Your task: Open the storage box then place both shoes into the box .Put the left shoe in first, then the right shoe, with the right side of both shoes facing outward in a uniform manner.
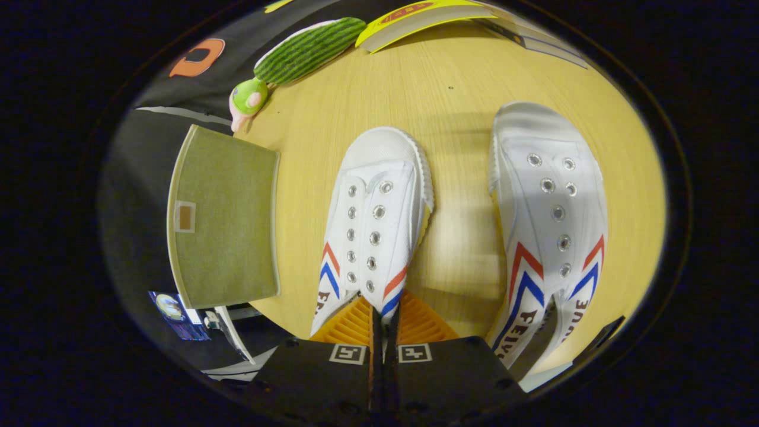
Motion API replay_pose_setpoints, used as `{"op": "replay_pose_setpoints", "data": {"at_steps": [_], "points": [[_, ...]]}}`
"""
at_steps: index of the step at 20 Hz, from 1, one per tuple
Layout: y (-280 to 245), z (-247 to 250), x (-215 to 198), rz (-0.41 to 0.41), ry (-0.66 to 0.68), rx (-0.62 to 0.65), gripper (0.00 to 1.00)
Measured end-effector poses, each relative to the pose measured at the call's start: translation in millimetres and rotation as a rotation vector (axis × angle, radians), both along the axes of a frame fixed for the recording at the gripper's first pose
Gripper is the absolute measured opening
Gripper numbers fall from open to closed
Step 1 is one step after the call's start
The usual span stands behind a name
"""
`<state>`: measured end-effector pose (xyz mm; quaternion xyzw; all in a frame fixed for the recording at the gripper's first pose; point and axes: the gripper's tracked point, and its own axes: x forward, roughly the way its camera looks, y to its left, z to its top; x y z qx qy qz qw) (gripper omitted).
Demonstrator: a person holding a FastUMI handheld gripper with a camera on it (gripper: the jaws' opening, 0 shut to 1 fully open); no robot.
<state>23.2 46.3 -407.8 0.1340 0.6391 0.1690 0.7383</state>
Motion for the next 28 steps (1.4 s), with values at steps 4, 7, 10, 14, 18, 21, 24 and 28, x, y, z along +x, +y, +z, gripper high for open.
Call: {"op": "replay_pose_setpoints", "data": {"at_steps": [4, 7, 10, 14, 18, 21, 24, 28], "points": [[6, 19, -3, -0.009, 0.001, 0.05, 0.06], [9, 47, -7, -0.039, 0.001, 0.072, 0.06], [19, 95, -13, -0.052, -0.023, 0.092, 0.06], [46, 169, -18, -0.033, -0.118, 0.093, 0.06], [109, 224, -26, 0.018, -0.173, 0.127, 0.06], [165, 236, -27, 0.047, -0.189, 0.135, 0.06], [220, 226, -24, 0.077, -0.19, 0.106, 0.06], [285, 197, -26, 0.092, -0.129, 0.119, 0.06]]}}
